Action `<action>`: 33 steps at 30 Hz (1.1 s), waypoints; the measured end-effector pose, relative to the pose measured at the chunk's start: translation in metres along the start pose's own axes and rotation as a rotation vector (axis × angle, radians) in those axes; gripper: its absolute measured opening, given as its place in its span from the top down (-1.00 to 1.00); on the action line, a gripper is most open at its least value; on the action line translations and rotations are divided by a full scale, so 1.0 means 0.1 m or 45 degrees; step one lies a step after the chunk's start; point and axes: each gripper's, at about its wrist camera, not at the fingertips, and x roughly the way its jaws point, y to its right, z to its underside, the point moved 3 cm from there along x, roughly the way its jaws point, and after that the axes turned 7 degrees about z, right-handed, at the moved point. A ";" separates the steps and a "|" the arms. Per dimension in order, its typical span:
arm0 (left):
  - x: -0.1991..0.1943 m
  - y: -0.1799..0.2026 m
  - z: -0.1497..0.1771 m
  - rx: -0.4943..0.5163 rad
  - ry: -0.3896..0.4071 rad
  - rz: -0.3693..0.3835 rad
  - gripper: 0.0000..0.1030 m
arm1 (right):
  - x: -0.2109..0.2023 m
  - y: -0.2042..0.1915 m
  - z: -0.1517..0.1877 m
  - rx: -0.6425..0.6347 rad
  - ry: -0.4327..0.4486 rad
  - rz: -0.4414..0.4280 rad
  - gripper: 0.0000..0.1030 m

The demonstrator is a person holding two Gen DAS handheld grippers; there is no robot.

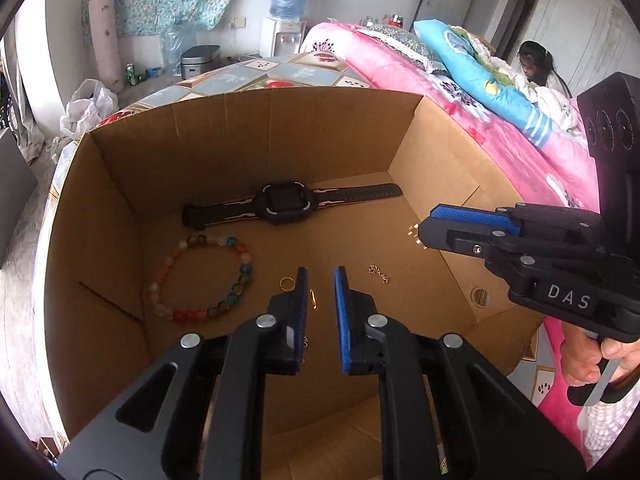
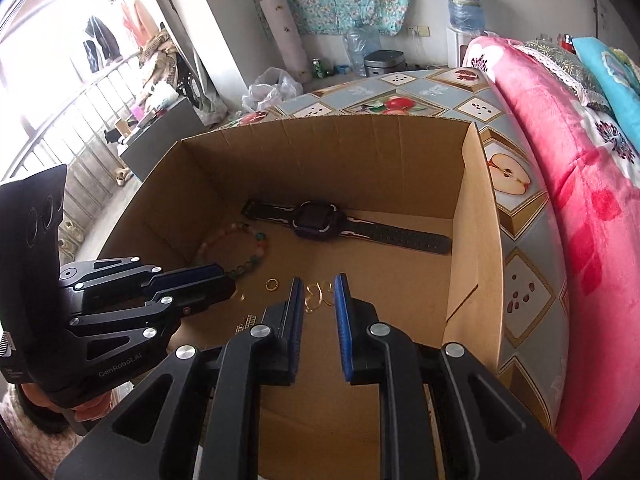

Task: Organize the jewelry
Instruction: 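Carry the gold earring into the box and open the right tool, then withdraw both tools from the box toward the pink bead bracelet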

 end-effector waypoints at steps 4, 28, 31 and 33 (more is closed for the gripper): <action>-0.05 -0.02 0.00 0.000 0.042 0.000 0.27 | 0.00 0.00 -0.01 -0.007 0.014 0.002 0.68; -1.27 0.53 1.11 0.232 0.350 -0.034 -0.76 | -1.37 0.29 1.47 0.143 0.209 0.089 -0.27; -1.09 0.54 1.43 0.200 0.252 -0.094 -0.76 | -1.06 0.24 1.76 0.147 0.057 0.167 -0.27; -0.90 0.52 1.64 0.162 0.147 -0.110 -0.76 | -0.88 0.19 1.91 0.149 -0.021 0.208 -0.27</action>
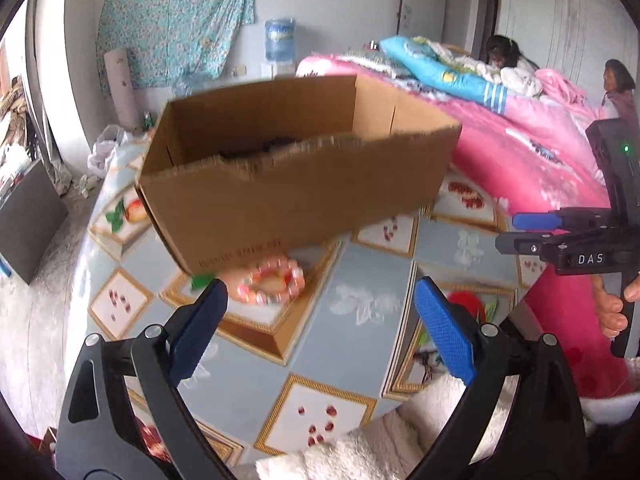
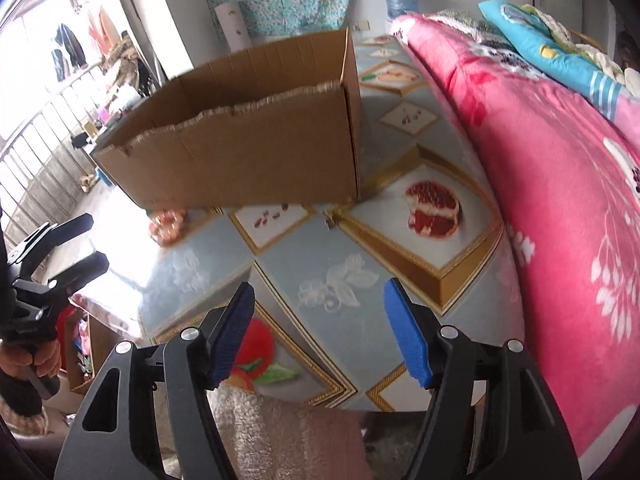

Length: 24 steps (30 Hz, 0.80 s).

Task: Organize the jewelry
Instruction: 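Withdraw both tools from the box toward the pink bead bracelet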

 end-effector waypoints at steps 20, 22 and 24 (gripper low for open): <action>0.37 0.05 0.55 -0.003 -0.080 -0.089 -0.86 | 0.47 -0.22 0.12 -0.023 -0.094 0.276 -0.87; 0.38 0.06 0.56 -0.010 -0.073 -0.094 -0.86 | 0.47 -0.21 0.12 -0.035 -0.085 0.269 -0.87; 0.38 0.06 0.55 -0.027 -0.080 -0.103 -0.86 | 0.48 -0.20 0.11 -0.055 -0.099 0.250 -0.87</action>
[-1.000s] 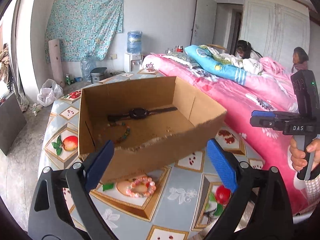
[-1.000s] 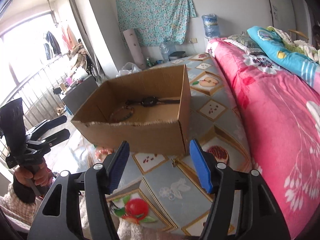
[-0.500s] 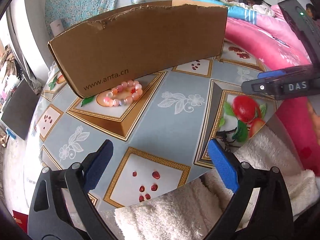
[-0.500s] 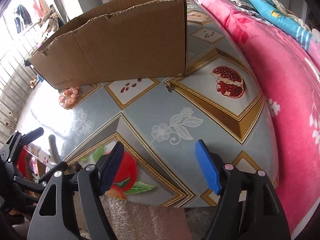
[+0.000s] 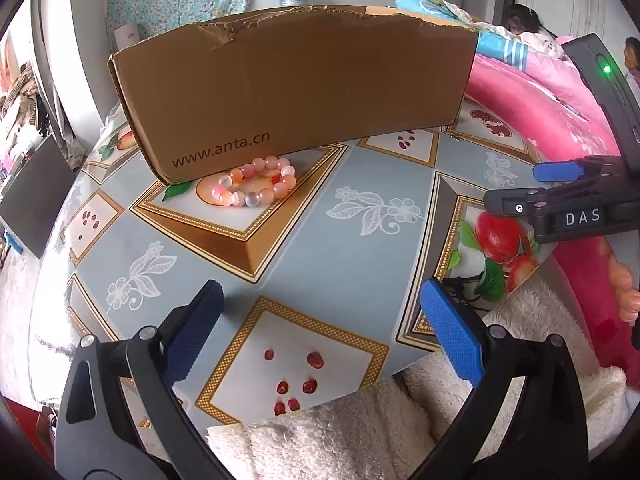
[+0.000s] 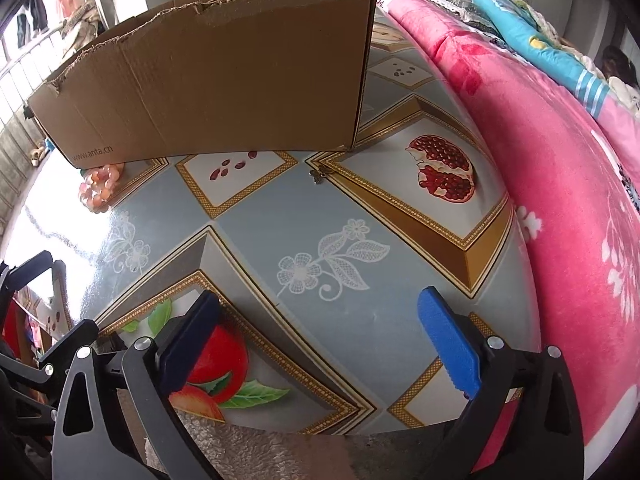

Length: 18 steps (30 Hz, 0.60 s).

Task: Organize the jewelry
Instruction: 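Withdraw both tools from the box toward the pink bead bracelet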

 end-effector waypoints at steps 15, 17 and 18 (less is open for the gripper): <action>-0.01 -0.02 0.00 0.014 -0.005 -0.005 -0.86 | -0.01 0.01 0.03 -0.022 -0.028 -0.030 -0.88; -0.04 -0.03 -0.05 0.021 -0.004 -0.035 -0.86 | -0.02 0.00 0.04 -0.029 -0.026 -0.031 -0.88; -0.10 -0.02 -0.08 0.038 0.045 -0.013 -0.86 | -0.02 0.00 0.04 -0.032 -0.023 -0.033 -0.88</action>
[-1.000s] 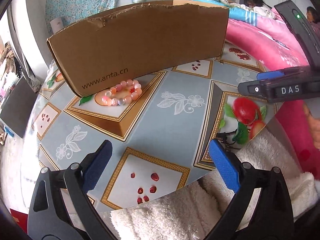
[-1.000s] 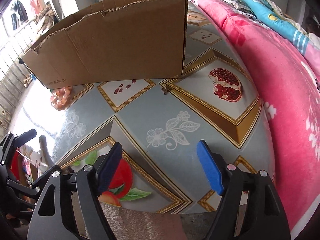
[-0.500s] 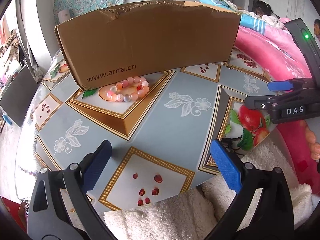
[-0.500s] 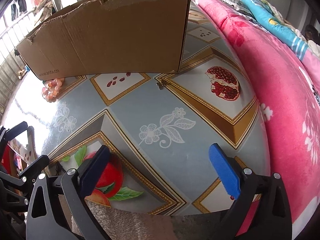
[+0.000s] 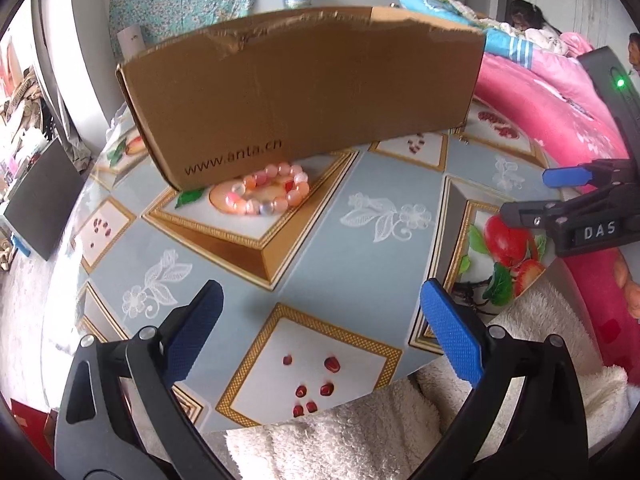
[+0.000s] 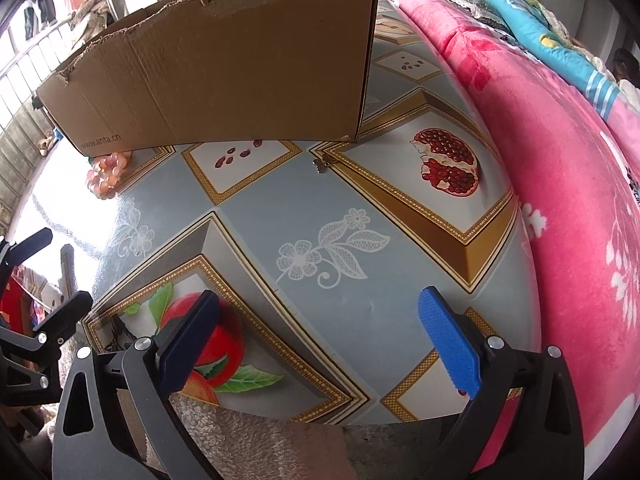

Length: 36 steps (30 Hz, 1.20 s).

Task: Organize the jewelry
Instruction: 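Withdraw both tools from the box toward the pink bead bracelet, then close the left tool on the pink bead bracelet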

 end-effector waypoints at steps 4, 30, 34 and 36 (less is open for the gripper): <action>-0.14 -0.03 -0.23 0.046 0.122 0.049 -0.84 | -0.02 -0.01 0.03 -0.034 0.014 -0.014 -0.88; 0.45 -0.30 -0.50 0.037 -0.141 0.111 0.80 | -0.09 0.01 0.14 -0.089 0.084 -0.081 -0.88; 0.29 -0.31 -0.34 -0.018 -0.148 0.140 0.81 | -0.09 0.01 0.13 -0.092 0.085 -0.078 -0.88; 0.22 -0.30 -0.26 -0.050 -0.148 0.158 0.81 | -0.08 0.01 0.13 -0.090 0.086 -0.079 -0.88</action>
